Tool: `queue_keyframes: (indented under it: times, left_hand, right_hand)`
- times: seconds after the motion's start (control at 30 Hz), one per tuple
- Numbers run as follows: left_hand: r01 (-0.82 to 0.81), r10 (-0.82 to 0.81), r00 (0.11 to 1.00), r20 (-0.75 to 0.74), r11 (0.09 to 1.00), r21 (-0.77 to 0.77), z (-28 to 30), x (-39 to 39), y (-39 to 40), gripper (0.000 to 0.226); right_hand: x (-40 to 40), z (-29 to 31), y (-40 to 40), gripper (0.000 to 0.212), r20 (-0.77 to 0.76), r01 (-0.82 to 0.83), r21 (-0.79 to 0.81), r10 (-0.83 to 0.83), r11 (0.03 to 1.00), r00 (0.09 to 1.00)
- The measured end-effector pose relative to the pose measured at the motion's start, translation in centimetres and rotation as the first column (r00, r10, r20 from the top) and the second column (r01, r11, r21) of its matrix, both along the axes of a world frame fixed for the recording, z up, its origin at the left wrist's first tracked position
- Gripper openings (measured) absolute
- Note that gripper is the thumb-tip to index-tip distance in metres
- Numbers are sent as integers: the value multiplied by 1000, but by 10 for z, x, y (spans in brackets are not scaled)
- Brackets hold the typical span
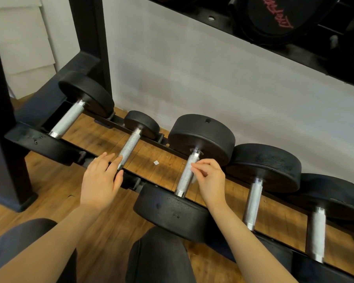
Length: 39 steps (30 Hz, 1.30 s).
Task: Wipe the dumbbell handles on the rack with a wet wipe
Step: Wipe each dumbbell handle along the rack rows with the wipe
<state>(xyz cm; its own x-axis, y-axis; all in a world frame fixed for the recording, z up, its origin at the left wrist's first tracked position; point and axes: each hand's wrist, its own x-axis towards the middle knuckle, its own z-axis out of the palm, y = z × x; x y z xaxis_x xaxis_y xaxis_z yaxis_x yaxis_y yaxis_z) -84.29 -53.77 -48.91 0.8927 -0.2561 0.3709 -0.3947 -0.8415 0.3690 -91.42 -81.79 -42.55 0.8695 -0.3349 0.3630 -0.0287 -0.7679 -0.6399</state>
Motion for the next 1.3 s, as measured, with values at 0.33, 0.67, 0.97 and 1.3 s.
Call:
queue_keyframes:
  times: [0.33, 0.67, 0.97, 1.3]
  left_hand:
    - [-2, 2, 1000, 6, 1000, -5, 0, -1, -1, 52]
    - [3, -2, 1000, 27, 1000, -18, -5, 2, 0, 51]
    - [5, -5, 1000, 29, 1000, 0, -7, 3, 1, 51]
    - [9, -10, 1000, 19, 1000, 12, -4, 2, 1, 51]
  right_hand:
    - [0, 0, -2, 18, -7, -89, -107, 89, 990, 996]
    - [8, 13, -16, 16, -80, -337, -524, 349, 782, 934]
    - [15, 8, -28, 25, -177, -505, -619, 520, 602, 836]
    - [15, 2, -28, 31, -122, -465, -605, 502, 646, 856]
